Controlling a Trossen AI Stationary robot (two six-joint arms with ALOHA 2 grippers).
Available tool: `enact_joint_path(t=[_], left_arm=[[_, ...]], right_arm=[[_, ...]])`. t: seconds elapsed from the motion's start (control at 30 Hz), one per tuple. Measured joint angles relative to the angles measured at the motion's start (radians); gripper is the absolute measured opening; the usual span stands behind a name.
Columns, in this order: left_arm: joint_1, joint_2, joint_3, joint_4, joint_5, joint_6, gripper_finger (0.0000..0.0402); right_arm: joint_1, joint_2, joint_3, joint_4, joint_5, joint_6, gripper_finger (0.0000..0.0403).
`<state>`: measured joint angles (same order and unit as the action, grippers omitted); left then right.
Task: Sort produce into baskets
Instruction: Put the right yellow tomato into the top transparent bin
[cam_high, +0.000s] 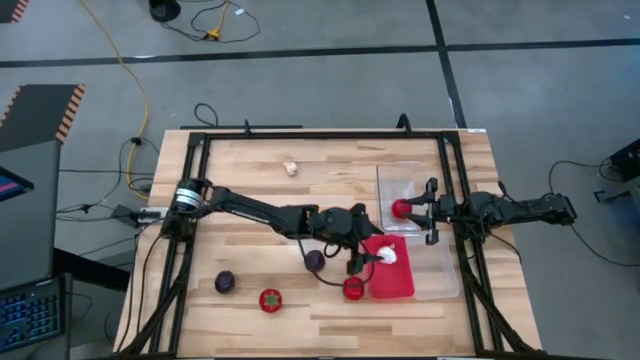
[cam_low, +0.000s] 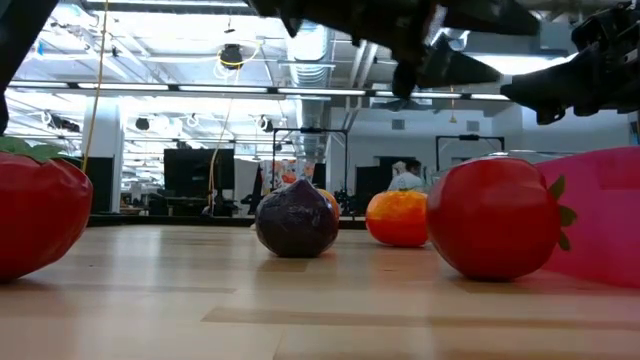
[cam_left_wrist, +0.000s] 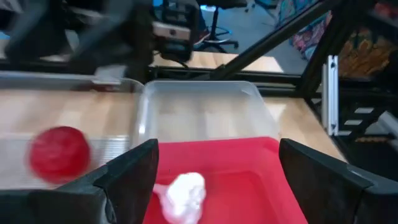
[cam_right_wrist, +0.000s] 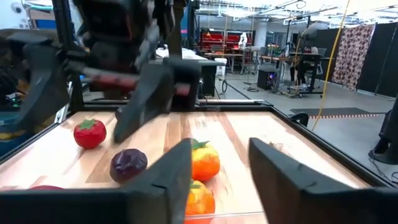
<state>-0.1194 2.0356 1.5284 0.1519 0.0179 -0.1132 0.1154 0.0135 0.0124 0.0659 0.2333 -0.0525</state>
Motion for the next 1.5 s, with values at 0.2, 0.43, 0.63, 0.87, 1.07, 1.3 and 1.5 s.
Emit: enact_joint_path(t=[0.2, 0.43, 0.63, 0.87, 1.07, 1.3, 1.5], left_arm=[[0.011, -0.093, 0.0, -0.156, -0.078, 0.059, 0.0318], [0.032, -0.19, 0.0, -0.318, -0.115, 0.067, 0.0318], [0.052, -0.286, -0.001, -0.482, -0.167, 0.072, 0.0318], [0.087, -0.431, -0.051, -0.608, -0.218, 0.094, 0.0318], [0.128, -0.568, -0.204, -0.573, -0.223, 0.095, 0.0318], [0.165, -0.679, -0.429, -0.384, -0.225, 0.087, 0.0318], [0.174, -0.721, -0.529, -0.351, -0.225, 0.087, 0.0318]], right_arm=[[0.0, 0.0, 0.0, 0.001, 0.003, 0.012, 0.0285], [0.0, 0.0, 0.0, 0.001, 0.016, 0.082, 0.0328], [0.0, 0.02, 0.063, -0.005, 0.017, 0.071, 0.033], [0.0, 0.172, 0.226, -0.07, 0.019, 0.068, 0.0331], [0.0, 0.4, 0.382, -0.116, 0.019, 0.055, 0.0331], [-0.001, 0.683, 0.602, -0.255, 0.013, 0.028, 0.0331], [-0.008, 0.892, 0.74, -0.281, 0.013, 0.02, 0.0331]])
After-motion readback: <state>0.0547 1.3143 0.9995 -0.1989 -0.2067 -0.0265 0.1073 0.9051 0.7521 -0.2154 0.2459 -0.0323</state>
